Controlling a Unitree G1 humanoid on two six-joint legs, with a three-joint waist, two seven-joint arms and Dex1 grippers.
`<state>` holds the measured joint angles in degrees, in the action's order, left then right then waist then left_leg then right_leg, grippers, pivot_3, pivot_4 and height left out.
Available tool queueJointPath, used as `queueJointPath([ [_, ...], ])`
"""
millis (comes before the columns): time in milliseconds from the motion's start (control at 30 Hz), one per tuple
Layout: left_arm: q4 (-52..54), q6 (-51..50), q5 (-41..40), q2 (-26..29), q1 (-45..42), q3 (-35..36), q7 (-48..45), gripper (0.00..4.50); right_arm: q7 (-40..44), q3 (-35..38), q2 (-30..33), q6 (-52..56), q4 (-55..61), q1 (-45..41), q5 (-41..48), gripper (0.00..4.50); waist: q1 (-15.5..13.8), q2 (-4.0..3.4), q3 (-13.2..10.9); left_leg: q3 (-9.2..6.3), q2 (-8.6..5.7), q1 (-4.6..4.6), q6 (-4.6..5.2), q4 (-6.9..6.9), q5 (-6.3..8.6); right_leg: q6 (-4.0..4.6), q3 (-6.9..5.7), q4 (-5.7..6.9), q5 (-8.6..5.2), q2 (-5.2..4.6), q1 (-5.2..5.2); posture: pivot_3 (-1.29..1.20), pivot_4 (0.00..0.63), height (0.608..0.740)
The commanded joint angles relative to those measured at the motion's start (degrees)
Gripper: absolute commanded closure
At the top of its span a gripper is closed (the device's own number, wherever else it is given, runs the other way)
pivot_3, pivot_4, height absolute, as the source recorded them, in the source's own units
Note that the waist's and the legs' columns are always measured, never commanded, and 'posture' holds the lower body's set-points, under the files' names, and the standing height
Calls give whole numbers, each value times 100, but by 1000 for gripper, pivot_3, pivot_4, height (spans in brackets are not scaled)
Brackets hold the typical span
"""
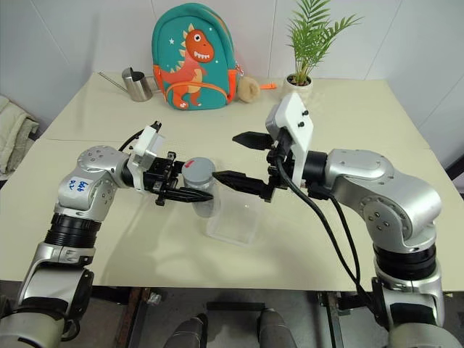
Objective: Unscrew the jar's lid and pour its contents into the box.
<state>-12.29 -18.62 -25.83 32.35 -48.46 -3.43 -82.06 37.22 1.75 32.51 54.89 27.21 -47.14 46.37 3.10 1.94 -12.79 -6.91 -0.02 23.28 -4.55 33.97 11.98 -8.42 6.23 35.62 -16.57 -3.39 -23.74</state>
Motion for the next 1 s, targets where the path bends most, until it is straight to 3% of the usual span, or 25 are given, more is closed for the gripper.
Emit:
queueJointPath([
  [33, 3, 112, 18, -37, -177, -3, -22, 2470, -227, -43, -382, -176, -29, -253, 50, 6, 5, 0, 0, 1, 0, 0, 0, 0, 0, 0, 0, 1, 0, 0, 0, 0, 150, 740],
  [300, 26, 88, 20, -109, -196, -1, 14, 2470, -379, -646, -1101, -371, -361, -400, -352, 6, 0, 0, 0, -1, 0, 1, 0, 0, 0, 0, 0, 3, 0, 0, -2, 0, 150, 740],
  [1000, 53, 88, 23, -111, -166, -7, 75, 2470, -271, -1032, -1352, -665, -759, -290, -1015, 6, 13, -1, 0, -1, 0, 0, 0, 0, 0, 0, -1, 11, 0, 1, -4, 0, 150, 740],
])
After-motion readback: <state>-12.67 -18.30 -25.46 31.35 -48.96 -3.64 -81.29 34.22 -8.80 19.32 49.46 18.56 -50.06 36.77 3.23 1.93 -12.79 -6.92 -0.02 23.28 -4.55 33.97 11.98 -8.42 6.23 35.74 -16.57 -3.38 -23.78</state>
